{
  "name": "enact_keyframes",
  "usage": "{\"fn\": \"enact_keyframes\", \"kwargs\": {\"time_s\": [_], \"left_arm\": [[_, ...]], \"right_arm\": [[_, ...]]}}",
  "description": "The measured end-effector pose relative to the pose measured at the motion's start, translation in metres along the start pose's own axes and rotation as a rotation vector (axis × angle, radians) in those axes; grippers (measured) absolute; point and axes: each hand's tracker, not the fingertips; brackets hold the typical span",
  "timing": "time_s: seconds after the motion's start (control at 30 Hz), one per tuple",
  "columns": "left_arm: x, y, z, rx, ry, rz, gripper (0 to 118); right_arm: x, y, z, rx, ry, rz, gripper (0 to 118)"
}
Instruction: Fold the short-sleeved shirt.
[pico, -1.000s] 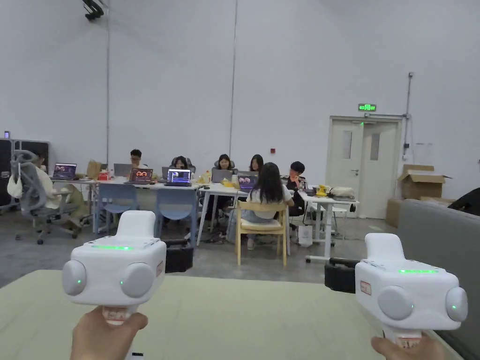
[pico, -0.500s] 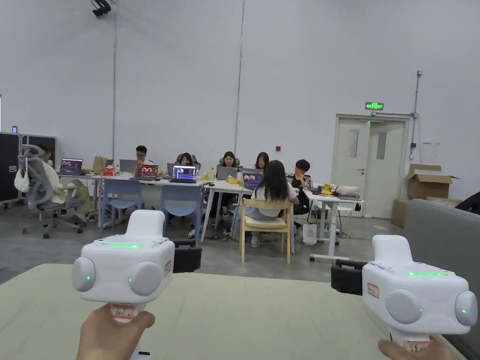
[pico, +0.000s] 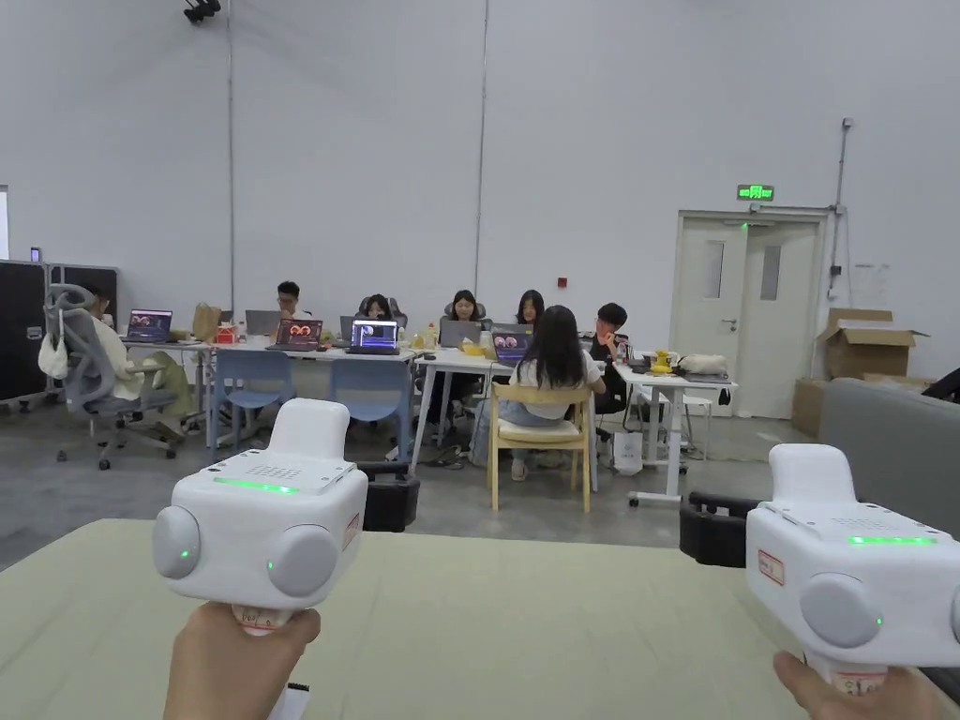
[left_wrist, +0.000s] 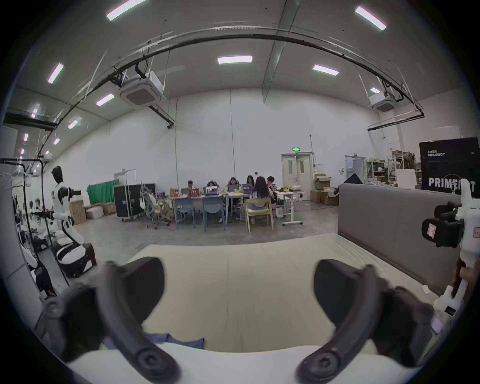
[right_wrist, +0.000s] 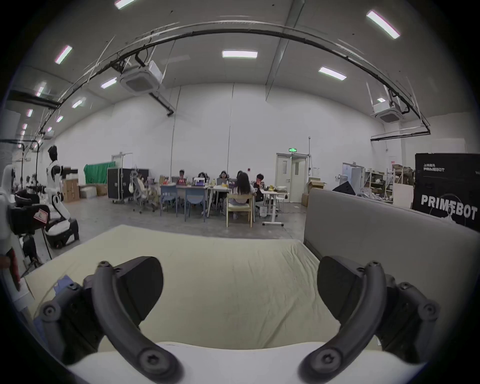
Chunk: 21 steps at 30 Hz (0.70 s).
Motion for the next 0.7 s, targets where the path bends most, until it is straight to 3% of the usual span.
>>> {"fn": "enact_keyframes", "kwargs": {"time_s": [0.03, 0.07, 0.13, 0.17, 0.23, 0.43, 0.57, 0.7], "left_arm": [[0.001, -0.001, 0.004, 0.022, -0.005, -0.019, 6], [0.003, -0.001, 0.004, 0.017, -0.001, -0.036, 0], [0.004, -0.005, 0.003, 0.009, 0.034, -0.016, 0], [0.0, -0.007, 0.005, -0.017, -0.044, 0.036, 0], [0.002, -0.01, 0.006, -0.029, -0.025, 0.03, 0], [-0.009, -0.023, 0.008, -0.021, -0.005, 0.053, 0], [-0.044, -0.036, 0.022, -0.032, 0.119, 0.044, 0], [-0.111, -0.048, 0.054, -0.066, 0.247, 0.073, 0]], "right_arm": [[0.001, -0.005, 0.006, 0.037, -0.004, -0.024, 58], [0.003, -0.01, 0.008, 0.039, -0.003, -0.019, 4], [0.002, -0.014, 0.001, -0.03, -0.038, -0.007, 3], [0.006, -0.017, 0.004, -0.027, -0.06, -0.025, 3], [0.014, -0.021, 0.004, -0.057, 0.039, -0.066, 3], [0.011, -0.026, 0.003, -0.037, 0.023, -0.034, 3], [-0.034, -0.023, -0.005, -0.012, 0.118, 0.032, 3], [-0.125, -0.024, -0.021, -0.01, 0.304, 0.037, 3]]}}
